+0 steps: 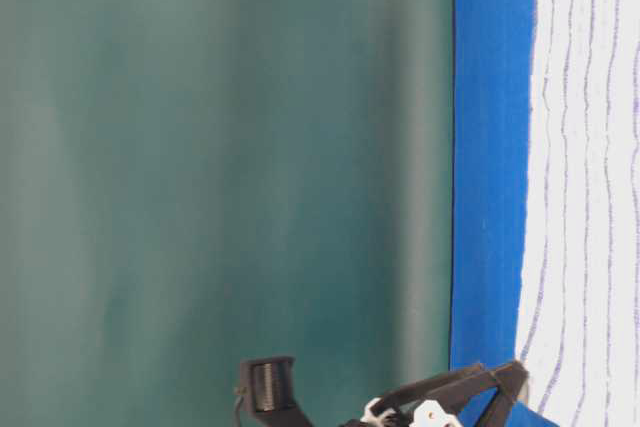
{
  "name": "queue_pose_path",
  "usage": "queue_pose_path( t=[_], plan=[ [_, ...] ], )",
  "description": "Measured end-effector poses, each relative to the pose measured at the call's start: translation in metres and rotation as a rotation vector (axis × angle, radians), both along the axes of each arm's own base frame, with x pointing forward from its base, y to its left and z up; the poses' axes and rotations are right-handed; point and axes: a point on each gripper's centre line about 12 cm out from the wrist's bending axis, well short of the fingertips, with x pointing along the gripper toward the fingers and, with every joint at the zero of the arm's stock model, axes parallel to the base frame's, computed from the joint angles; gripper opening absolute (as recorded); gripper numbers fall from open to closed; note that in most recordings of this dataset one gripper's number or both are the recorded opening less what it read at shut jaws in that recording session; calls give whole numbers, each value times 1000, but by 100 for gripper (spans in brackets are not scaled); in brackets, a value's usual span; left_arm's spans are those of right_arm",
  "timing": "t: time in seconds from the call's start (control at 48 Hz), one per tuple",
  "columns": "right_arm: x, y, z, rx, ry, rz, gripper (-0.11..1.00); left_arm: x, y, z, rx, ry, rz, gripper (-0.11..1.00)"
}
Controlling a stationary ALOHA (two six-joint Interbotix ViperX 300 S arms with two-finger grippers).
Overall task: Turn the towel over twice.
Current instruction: 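Move both open grippers back to the towel's far corners, then pinch the far towel corners with both grippers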
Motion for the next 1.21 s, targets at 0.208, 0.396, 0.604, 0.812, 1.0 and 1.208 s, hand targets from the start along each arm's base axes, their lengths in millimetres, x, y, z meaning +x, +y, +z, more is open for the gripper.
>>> queue_pose_path(
  t=[0.208,0.396,0.604,0.812,1.0,1.208],
  plan=[
    [0,0,-16,30,42,1,56,1,4,-14,-2,3,11,65],
    [1,-1,-21,38,48,3,55,-1,3,-23,-19,22,18,48],
    [2,-1,-22,34,50,14,20,-6,0,-29,-39,53,20,10],
    [3,-1,-21,27,48,22,4,-10,-2,-32,-73,80,41,5],
    [5,-3,-19,23,45,21,4,-11,-3,-33,-87,95,46,5],
    [14,-10,-5,-11,18,23,4,-12,-3,-17,-77,80,42,5]
  ],
)
